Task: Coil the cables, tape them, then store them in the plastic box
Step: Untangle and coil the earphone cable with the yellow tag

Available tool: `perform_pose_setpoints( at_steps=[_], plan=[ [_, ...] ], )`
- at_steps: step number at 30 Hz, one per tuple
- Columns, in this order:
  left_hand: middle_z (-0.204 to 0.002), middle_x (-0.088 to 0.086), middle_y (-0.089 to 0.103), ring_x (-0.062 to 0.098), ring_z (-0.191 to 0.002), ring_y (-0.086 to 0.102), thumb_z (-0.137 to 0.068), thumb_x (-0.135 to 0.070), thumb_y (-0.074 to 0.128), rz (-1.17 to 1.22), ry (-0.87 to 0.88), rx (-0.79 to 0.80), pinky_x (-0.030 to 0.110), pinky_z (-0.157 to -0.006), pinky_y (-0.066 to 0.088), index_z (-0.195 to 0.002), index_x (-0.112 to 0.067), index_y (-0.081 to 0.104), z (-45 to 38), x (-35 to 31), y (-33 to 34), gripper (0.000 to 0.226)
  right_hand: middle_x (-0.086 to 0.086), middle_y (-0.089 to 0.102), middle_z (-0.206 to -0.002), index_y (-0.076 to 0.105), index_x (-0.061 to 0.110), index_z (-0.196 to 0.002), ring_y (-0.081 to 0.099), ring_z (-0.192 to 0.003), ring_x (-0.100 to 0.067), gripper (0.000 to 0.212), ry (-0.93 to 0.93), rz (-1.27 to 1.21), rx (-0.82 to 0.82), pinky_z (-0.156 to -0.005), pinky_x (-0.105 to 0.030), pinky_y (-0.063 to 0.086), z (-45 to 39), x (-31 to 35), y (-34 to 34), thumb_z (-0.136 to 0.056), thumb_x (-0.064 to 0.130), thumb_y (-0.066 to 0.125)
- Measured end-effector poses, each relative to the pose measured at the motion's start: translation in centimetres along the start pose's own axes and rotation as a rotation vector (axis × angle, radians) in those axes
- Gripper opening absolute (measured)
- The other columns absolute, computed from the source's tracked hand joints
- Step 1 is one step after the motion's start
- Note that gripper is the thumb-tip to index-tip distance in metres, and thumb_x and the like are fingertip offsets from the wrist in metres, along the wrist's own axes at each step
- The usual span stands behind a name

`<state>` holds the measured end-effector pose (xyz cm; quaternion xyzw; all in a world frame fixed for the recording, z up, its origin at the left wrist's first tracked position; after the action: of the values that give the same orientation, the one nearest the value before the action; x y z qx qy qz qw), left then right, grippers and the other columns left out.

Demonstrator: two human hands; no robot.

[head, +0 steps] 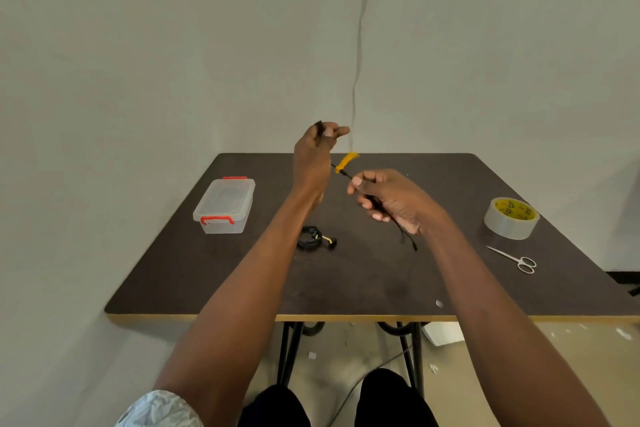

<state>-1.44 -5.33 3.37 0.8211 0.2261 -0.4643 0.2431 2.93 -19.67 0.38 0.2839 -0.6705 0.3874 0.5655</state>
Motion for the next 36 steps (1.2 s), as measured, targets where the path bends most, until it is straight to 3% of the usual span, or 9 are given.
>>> perform_pose_setpoints(
  at_steps=[5,9,14,16,19,23,26,31,36],
  plan=[
    [-0.091,-0.008,0.068,0.003,-0.084,0.063,-0.102,-0.019,0.040,-0.373,0.001,0.198,0.025,-0.079,0.049,-0.097,-0.011,0.061,0.9,2.1,0.4,0.022,-0.005,0.048,-0.065,0.062,-0.003,-0.108,0.040,-0.049,-0.015,0.021,-0.115,-0.114,0.098,-0.046,-0.024,0.033,1.5,1.9,-0.3,-0.096,0.014,0.058],
    [-0.081,-0.004,0.062,0.009,-0.063,0.057,-0.101,-0.013,0.040,-0.372,-0.093,0.231,0.028,-0.065,0.047,-0.098,-0.010,0.053,1.2,3.3,0.0,0.015,-0.003,0.046,-0.063,0.063,-0.006,-0.111,0.035,-0.043,-0.011,0.029,-0.138,-0.134,0.071,-0.044,-0.026,0.019,1.3,2.5,-1.7,-0.098,0.017,0.053],
    [-0.077,-0.005,0.066,0.004,-0.057,0.049,-0.103,-0.028,0.038,-0.470,-0.136,0.268,0.027,-0.057,0.041,-0.109,-0.011,0.057,1.8,3.2,0.1,0.027,0.000,0.042,-0.059,0.066,-0.003,-0.109,0.027,-0.044,-0.011,0.029,-0.149,-0.134,0.003,-0.044,-0.026,0.014,1.0,2.5,-2.4,-0.098,0.021,0.054],
    [-0.069,-0.005,0.060,0.000,-0.049,0.043,-0.103,-0.036,0.037,-0.496,-0.148,0.277,0.025,-0.056,0.036,-0.095,-0.008,0.058,2.0,2.8,0.3,0.036,0.001,0.040,-0.059,0.068,0.001,-0.105,0.025,-0.044,-0.009,0.026,-0.157,-0.146,-0.022,-0.043,-0.023,0.015,0.8,2.7,-2.8,-0.099,0.022,0.054],
    [-0.066,0.000,0.044,0.003,-0.048,0.034,-0.101,-0.052,0.034,-0.473,-0.167,0.317,0.021,-0.052,0.029,-0.089,-0.017,0.051,2.7,2.2,0.8,0.040,0.001,0.039,-0.062,0.069,0.004,-0.099,0.025,-0.045,-0.009,0.023,-0.180,-0.143,-0.028,-0.047,-0.028,0.012,0.6,2.9,-3.5,-0.099,0.021,0.054],
    [-0.056,-0.009,0.043,0.000,-0.047,0.041,-0.097,-0.062,0.029,-0.472,-0.199,0.321,0.014,-0.051,0.034,-0.101,-0.017,0.068,3.0,1.3,1.1,0.060,0.001,0.041,-0.063,0.067,0.004,-0.097,0.026,-0.046,-0.010,0.020,-0.190,-0.135,-0.085,-0.049,-0.032,0.010,-0.2,3.0,-4.5,-0.099,0.020,0.054],
    [-0.057,-0.002,0.043,0.003,-0.049,0.042,-0.099,-0.054,0.035,-0.414,-0.159,0.357,0.015,-0.051,0.033,-0.094,-0.017,0.072,2.9,0.7,1.8,0.052,0.001,0.043,-0.062,0.069,0.007,-0.092,0.027,-0.045,-0.010,0.020,-0.193,-0.111,-0.193,-0.050,-0.033,0.010,-1.0,3.0,-5.3,-0.098,0.020,0.054],
    [-0.052,-0.001,0.028,0.009,-0.046,0.025,-0.103,-0.038,0.041,-0.256,-0.187,0.456,0.023,-0.047,0.020,-0.090,-0.003,0.071,3.1,-0.9,3.4,0.047,-0.001,0.046,-0.062,0.069,0.007,-0.091,0.029,-0.044,-0.010,0.018,-0.186,-0.081,-0.322,-0.044,-0.026,0.015,-1.7,3.0,-5.7,-0.096,0.017,0.056],
    [-0.051,-0.001,0.026,0.010,-0.041,0.019,-0.104,-0.033,0.037,0.059,-0.225,0.494,0.030,-0.050,0.020,-0.092,0.000,0.065,3.2,-2.5,3.9,0.044,0.000,0.044,-0.061,0.069,0.014,-0.088,0.027,-0.042,-0.010,0.018,-0.174,-0.066,-0.310,-0.042,-0.022,0.017,-1.8,2.4,-4.7,-0.096,0.027,0.059]
  ],
)
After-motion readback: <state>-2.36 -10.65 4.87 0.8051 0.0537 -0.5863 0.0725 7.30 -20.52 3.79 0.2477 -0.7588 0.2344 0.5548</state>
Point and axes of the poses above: each hand's wrist, its own z-axis away from the middle knuckle, its own y-axis out of the palm, x = y × z, the point moved 5 cm from there along -z, towards the middle knuckle
